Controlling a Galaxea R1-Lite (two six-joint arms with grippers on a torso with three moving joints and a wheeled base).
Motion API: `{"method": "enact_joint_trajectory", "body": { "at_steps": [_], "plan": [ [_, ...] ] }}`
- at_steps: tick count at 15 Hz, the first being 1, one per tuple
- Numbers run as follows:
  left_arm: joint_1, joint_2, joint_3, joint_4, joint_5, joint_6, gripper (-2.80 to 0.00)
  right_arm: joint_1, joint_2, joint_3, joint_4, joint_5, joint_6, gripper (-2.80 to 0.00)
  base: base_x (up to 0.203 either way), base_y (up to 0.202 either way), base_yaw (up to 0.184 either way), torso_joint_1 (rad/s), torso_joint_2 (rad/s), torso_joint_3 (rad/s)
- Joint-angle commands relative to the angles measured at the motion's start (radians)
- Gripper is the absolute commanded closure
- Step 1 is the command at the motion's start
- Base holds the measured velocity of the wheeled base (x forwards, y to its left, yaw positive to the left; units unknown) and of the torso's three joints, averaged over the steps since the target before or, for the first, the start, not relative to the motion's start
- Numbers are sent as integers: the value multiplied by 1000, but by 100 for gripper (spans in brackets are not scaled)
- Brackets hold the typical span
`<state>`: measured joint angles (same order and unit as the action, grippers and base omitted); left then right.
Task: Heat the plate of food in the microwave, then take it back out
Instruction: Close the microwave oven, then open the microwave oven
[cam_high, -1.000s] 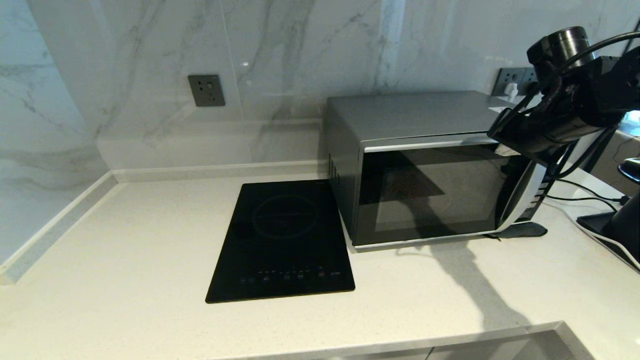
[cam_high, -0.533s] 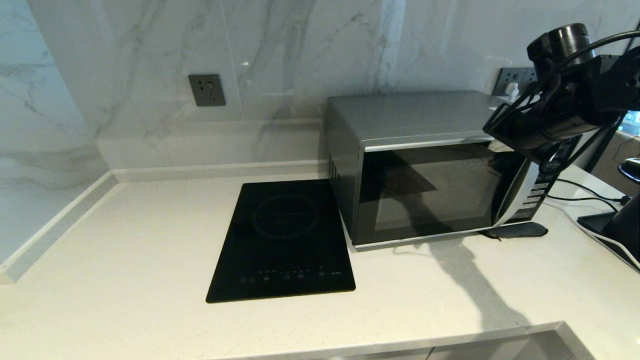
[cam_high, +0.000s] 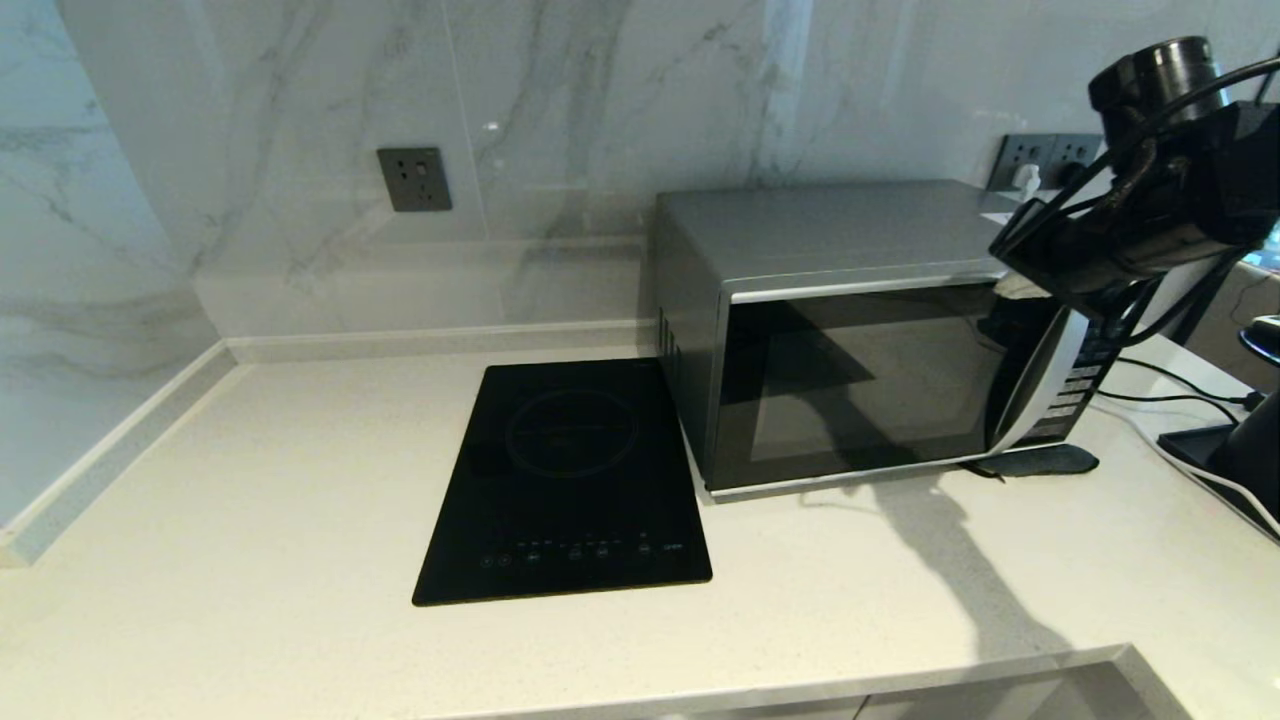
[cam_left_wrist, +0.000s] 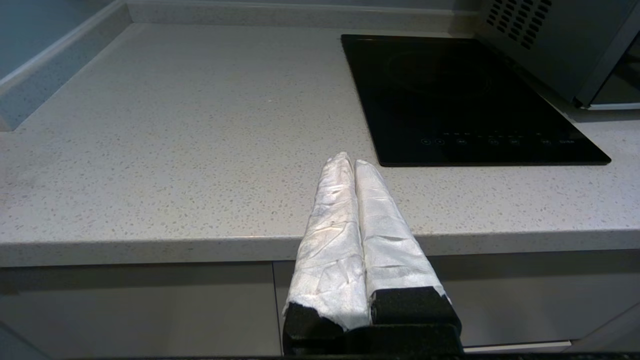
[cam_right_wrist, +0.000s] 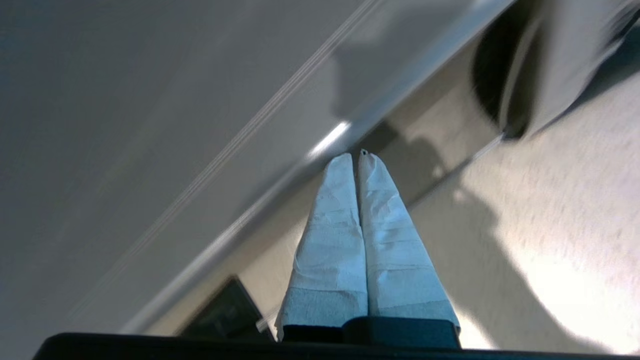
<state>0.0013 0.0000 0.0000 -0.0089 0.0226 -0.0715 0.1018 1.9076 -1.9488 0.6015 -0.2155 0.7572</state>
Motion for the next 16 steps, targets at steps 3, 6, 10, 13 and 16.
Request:
{"method": "enact_joint_trajectory", "body": {
  "at_steps": [3,6,10,13,16],
  "plan": [
    [0,2,0,0,0,-1,0,-129,-213,133,14,130,-12,0,0,0,0,0,0,0],
    [0,2,0,0,0,-1,0,-348,-271,186,12,386,-37,0,0,0,0,0,0,0],
    [0,2,0,0,0,-1,0,-653,-194,229,-1,835,-48,0,0,0,0,0,0,0],
    [0,2,0,0,0,-1,0,-741,-69,311,-56,1024,-99,0,0,0,0,0,0,0],
    [0,2,0,0,0,-1,0,-761,50,360,-112,1108,-120,0,0,0,0,0,0,0]
  ]
}}
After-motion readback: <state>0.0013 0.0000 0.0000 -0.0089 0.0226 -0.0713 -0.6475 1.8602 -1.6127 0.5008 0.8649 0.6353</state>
